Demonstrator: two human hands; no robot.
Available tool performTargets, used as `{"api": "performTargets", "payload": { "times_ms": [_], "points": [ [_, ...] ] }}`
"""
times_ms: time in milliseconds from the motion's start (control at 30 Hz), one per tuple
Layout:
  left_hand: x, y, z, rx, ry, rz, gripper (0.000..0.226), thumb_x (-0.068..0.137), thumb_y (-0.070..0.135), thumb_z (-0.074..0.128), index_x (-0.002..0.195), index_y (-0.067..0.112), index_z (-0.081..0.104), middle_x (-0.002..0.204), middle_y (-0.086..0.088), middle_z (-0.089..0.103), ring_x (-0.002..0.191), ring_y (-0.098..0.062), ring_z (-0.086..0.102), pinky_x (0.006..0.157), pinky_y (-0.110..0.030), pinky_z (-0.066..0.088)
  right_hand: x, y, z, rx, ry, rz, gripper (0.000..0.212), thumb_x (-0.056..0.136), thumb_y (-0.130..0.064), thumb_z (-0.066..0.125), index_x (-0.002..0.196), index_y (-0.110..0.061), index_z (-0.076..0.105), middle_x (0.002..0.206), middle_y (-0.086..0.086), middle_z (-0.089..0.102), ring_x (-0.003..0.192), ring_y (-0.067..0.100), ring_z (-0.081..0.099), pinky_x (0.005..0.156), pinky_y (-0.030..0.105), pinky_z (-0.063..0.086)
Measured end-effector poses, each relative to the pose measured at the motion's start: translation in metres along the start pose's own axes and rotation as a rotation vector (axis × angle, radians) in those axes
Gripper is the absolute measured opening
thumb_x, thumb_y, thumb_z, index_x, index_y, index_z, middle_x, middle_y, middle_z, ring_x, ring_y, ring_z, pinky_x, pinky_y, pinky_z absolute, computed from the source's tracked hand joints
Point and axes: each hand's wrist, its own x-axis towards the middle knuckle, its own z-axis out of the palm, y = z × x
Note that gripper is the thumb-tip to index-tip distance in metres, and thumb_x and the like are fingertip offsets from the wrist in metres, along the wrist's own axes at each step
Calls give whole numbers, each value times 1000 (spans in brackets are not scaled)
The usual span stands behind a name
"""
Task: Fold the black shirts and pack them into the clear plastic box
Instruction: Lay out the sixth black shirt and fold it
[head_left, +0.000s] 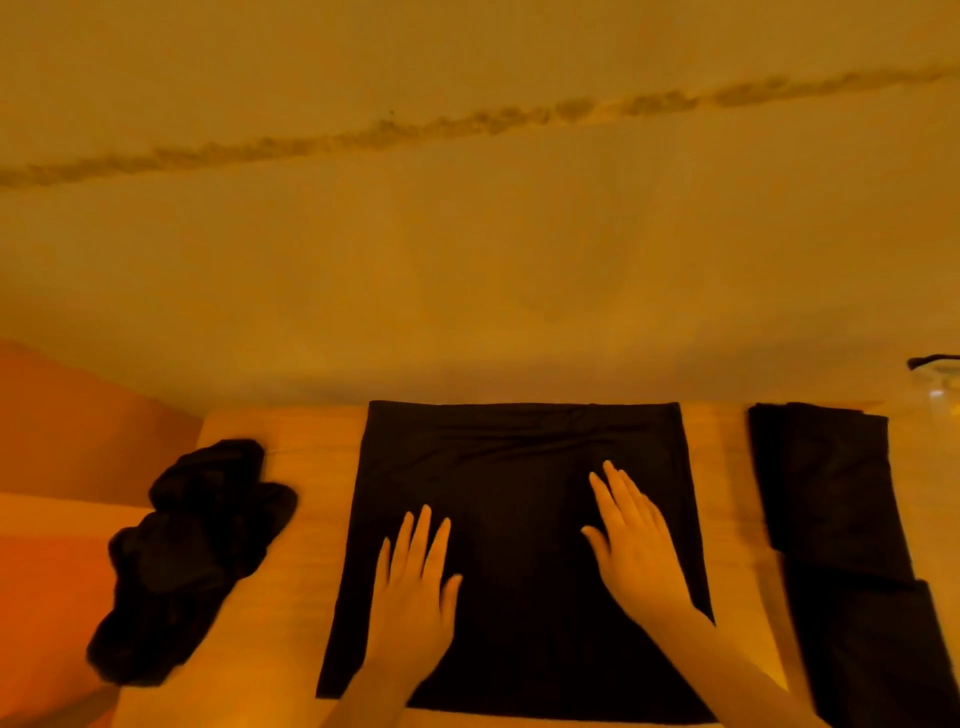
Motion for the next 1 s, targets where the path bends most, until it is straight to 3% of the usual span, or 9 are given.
{"api": "performTargets", "payload": {
  "times_ms": [100, 167, 233, 400, 533, 600, 700, 833, 1000],
  "points": [
    [-12, -20, 10, 78, -39, -55, 57, 95, 50, 15, 139, 18, 28, 145, -6, 32, 142, -24, 12, 114, -37, 4, -3, 16, 17, -122, 6, -23, 56, 97, -45, 27, 142, -21, 7, 154, 1, 8, 140, 17, -1, 115, 34, 2],
    [-20, -32, 14, 98, -109, -95, 62, 95, 50, 0, 141, 16, 24, 148, -5, 26, 144, -20, -6, 111, -37, -1, -7, 25, 18, -192, -44, 15, 59, 96, -51, 10, 142, -17, 26, 148, 7, 34, 139, 19, 15, 116, 34, 4],
    [-33, -36, 17, 112, -114, -118, 63, 94, 50, -1, 142, 17, 24, 149, -6, 24, 144, -18, -9, 111, -37, 0, -14, 31, 18, -223, -90, 31, 63, 96, -51, 1, 139, -16, 31, 143, 5, 40, 139, 15, 13, 112, 33, -1],
    [-64, -23, 24, 25, -67, -124, 63, 93, 52, 0, 149, 22, 1, 157, -2, -6, 144, -19, -8, 113, -39, -4, -33, 31, 23, -177, -89, 26, 66, 94, -56, -3, 142, -18, 22, 148, 3, 27, 143, 9, -11, 113, 31, -4],
    [-9, -8, 1, 10, 11, 8, 56, 97, 44, 7, 145, 19, 21, 154, -6, 17, 144, -22, -1, 116, -40, 1, 3, 18, 7, -82, 59, -32, 83, 79, -65, -22, 143, -19, 4, 151, -4, -1, 142, 14, -6, 116, 36, -3],
    [41, -6, -16, 3, 81, 80, 54, 97, 42, 17, 143, 16, 29, 151, -2, 16, 142, -22, 6, 117, -43, 7, 37, 13, -6, -73, 139, -64, 71, 91, -57, -1, 145, -14, 12, 151, -1, 5, 143, 18, 4, 115, 40, 4],
    [108, -27, -33, -194, 129, -98, 55, 96, 39, 35, 144, 13, 30, 152, -5, 17, 143, -25, 9, 115, -43, 10, 82, 28, -24, 100, 239, 96, 54, 95, -30, 46, 142, -7, 33, 152, 11, 25, 141, 28, 21, 115, 43, 18],
    [131, -59, -47, -467, 173, -274, 34, 85, 26, 64, 115, 11, 62, 128, -5, 50, 124, -24, 39, 104, -33, 32, 97, 57, -38, 455, 218, 239, 37, 89, -19, 59, 124, -6, 57, 143, 5, 42, 132, 23, 36, 107, 31, 29],
    [126, -72, -58, -558, 68, -257, 11, 80, 18, 71, 90, 15, 68, 104, 6, 50, 102, -5, 40, 90, -20, 31, 91, 75, -38, 462, 195, 140, 24, 81, -11, 68, 105, -9, 69, 135, 2, 49, 128, 19, 40, 102, 24, 28]
  ]
}}
